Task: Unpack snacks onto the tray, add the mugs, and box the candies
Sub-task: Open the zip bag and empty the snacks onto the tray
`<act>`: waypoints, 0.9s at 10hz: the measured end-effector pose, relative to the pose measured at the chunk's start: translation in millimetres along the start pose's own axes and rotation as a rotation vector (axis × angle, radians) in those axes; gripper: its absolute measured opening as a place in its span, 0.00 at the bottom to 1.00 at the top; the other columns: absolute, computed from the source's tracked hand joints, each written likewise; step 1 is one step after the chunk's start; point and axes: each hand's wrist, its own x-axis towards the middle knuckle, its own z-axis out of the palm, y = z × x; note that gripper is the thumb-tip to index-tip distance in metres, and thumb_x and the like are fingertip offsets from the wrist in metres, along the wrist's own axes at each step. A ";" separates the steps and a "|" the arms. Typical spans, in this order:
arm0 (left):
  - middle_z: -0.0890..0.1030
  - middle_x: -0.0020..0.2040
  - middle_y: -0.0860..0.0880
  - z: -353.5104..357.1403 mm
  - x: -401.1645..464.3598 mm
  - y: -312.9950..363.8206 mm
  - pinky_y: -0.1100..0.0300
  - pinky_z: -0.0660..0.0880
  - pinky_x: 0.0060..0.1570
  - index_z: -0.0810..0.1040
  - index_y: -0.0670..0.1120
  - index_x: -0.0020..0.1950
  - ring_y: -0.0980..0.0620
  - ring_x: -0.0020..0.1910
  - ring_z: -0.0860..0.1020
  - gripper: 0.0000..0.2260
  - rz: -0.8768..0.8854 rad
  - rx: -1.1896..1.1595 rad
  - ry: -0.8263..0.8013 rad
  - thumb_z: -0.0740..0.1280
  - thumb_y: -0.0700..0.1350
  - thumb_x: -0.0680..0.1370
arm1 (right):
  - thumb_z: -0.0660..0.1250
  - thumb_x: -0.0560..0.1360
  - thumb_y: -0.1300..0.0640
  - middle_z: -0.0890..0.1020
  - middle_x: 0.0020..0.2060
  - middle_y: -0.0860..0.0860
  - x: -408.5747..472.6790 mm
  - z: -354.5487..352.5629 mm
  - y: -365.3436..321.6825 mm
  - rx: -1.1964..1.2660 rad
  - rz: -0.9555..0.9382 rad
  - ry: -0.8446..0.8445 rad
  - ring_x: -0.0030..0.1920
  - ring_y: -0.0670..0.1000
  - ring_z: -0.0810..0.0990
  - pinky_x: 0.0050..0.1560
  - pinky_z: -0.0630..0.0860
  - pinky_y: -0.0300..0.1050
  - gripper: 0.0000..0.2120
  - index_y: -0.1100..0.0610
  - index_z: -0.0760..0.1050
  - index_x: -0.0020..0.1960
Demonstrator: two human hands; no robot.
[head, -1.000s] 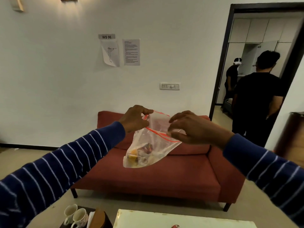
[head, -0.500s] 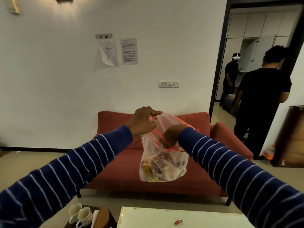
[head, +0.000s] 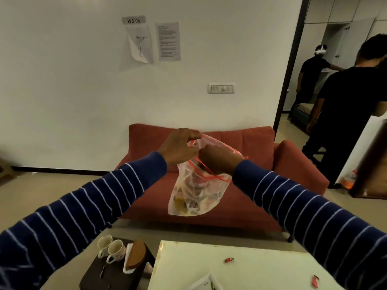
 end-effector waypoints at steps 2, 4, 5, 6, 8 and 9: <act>0.81 0.54 0.43 32.3 -7.4 -50.8 0.56 0.75 0.49 0.81 0.41 0.61 0.43 0.53 0.79 0.15 -0.153 0.076 -0.044 0.72 0.39 0.74 | 0.66 0.77 0.56 0.77 0.43 0.50 -4.3 -18.0 17.4 0.118 -0.001 0.186 0.39 0.50 0.77 0.34 0.72 0.42 0.06 0.57 0.81 0.49; 0.80 0.57 0.45 77.8 -20.8 -92.2 0.58 0.74 0.50 0.79 0.44 0.66 0.46 0.53 0.79 0.21 -0.294 0.005 -0.100 0.70 0.35 0.74 | 0.63 0.79 0.61 0.75 0.37 0.50 -20.6 3.9 57.2 0.595 0.149 0.555 0.33 0.49 0.72 0.32 0.63 0.32 0.04 0.62 0.74 0.50; 0.79 0.61 0.44 117.8 -38.4 -124.8 0.59 0.72 0.54 0.77 0.43 0.68 0.45 0.56 0.77 0.23 -0.326 0.054 -0.146 0.69 0.33 0.73 | 0.61 0.79 0.66 0.78 0.41 0.59 -20.8 81.7 89.6 0.692 0.264 0.537 0.41 0.58 0.75 0.40 0.65 0.39 0.06 0.69 0.74 0.50; 0.78 0.52 0.44 144.9 -58.0 -150.3 0.59 0.70 0.48 0.78 0.40 0.66 0.44 0.50 0.77 0.22 -0.333 0.074 -0.116 0.68 0.31 0.72 | 0.60 0.81 0.64 0.79 0.44 0.61 -27.5 157.3 107.8 0.810 0.377 0.442 0.44 0.61 0.77 0.43 0.71 0.48 0.07 0.67 0.73 0.51; 0.79 0.47 0.42 226.5 -122.1 -201.6 0.57 0.71 0.46 0.78 0.41 0.67 0.47 0.43 0.75 0.27 -0.356 0.134 -0.115 0.66 0.28 0.69 | 0.57 0.83 0.60 0.79 0.55 0.60 -71.5 381.0 100.6 1.022 0.637 0.088 0.54 0.58 0.79 0.55 0.78 0.56 0.10 0.61 0.73 0.61; 0.79 0.53 0.41 281.6 -161.6 -231.9 0.57 0.73 0.51 0.76 0.42 0.68 0.46 0.47 0.76 0.26 -0.400 0.129 -0.146 0.65 0.29 0.70 | 0.56 0.84 0.57 0.79 0.56 0.61 -101.9 501.2 69.5 1.034 0.724 -0.130 0.53 0.57 0.79 0.50 0.77 0.47 0.11 0.61 0.73 0.60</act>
